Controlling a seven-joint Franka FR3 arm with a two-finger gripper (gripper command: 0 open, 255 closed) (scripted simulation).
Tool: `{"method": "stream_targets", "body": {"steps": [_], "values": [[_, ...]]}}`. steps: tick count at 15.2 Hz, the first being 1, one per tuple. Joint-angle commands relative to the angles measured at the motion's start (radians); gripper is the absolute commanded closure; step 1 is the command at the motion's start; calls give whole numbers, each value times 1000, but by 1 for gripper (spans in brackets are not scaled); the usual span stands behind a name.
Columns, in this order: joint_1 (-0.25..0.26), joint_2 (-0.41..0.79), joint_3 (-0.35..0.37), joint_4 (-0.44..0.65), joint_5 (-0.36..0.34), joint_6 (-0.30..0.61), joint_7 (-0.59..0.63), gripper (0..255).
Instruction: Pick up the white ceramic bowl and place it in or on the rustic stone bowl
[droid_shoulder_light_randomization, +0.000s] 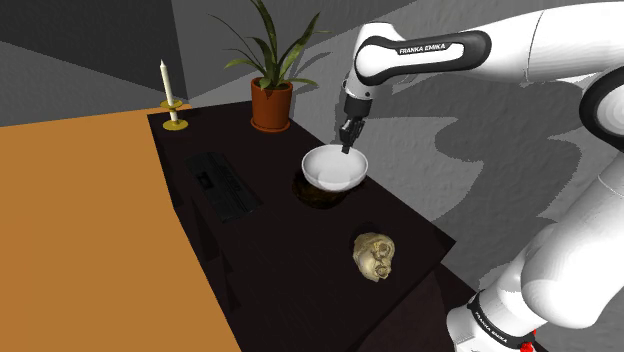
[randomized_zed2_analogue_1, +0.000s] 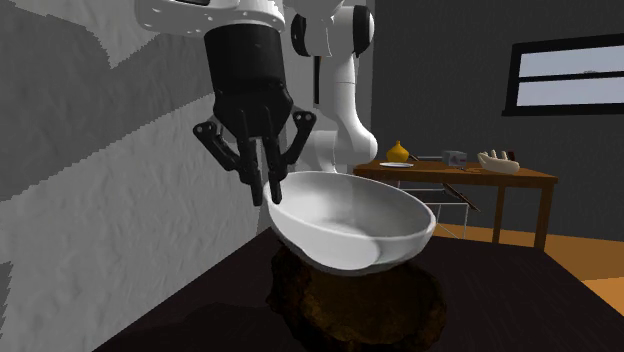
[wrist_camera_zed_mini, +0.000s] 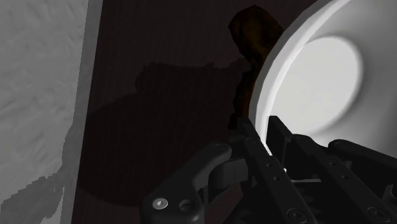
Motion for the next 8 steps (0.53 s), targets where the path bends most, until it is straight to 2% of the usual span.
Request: {"method": "stream_targets", "body": {"steps": [1, 2, 7, 8], "values": [[0, 0, 0, 0, 0, 0, 0, 255], [0, 0, 0, 0, 0, 0, 0, 0], [0, 0, 0, 0, 0, 0, 0, 0], [-1, -2, -1, 31, -1, -33, 1, 0]]}}
